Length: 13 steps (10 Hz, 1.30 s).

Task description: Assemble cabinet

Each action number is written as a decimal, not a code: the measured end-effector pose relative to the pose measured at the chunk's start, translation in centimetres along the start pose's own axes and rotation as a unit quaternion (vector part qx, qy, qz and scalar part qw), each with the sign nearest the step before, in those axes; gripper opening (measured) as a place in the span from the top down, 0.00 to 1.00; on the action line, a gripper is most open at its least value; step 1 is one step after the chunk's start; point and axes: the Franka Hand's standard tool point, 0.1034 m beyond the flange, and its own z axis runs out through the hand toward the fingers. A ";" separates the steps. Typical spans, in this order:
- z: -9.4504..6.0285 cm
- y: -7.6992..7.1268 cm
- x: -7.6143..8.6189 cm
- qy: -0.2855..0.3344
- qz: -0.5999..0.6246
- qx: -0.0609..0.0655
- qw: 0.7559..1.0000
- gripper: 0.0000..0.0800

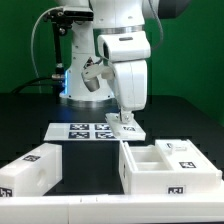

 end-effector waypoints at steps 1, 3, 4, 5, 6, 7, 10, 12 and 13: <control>0.2 -0.1 0.0 -0.003 0.005 0.002 1.000 0.92; 0.2 0.0 0.1 -0.006 0.014 0.004 1.000 0.92; 0.1 0.1 0.3 -0.010 0.017 0.003 1.000 0.92; 0.0 0.3 0.4 -0.014 0.019 0.003 1.000 0.92; -0.1 0.4 0.3 -0.016 0.028 -0.001 0.999 0.92; -0.1 0.1 -0.2 -0.020 0.036 -0.008 0.999 0.92; 0.0 0.1 -0.4 -0.024 0.040 -0.006 0.999 0.92; 0.2 -0.4 0.0 -0.027 0.037 -0.002 0.999 0.92; 0.4 -0.9 0.1 -0.026 0.034 0.003 0.999 0.92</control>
Offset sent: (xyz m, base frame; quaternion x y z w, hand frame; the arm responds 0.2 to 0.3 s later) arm 0.0110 0.0172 0.0022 -0.0055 0.0051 0.0046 1.0000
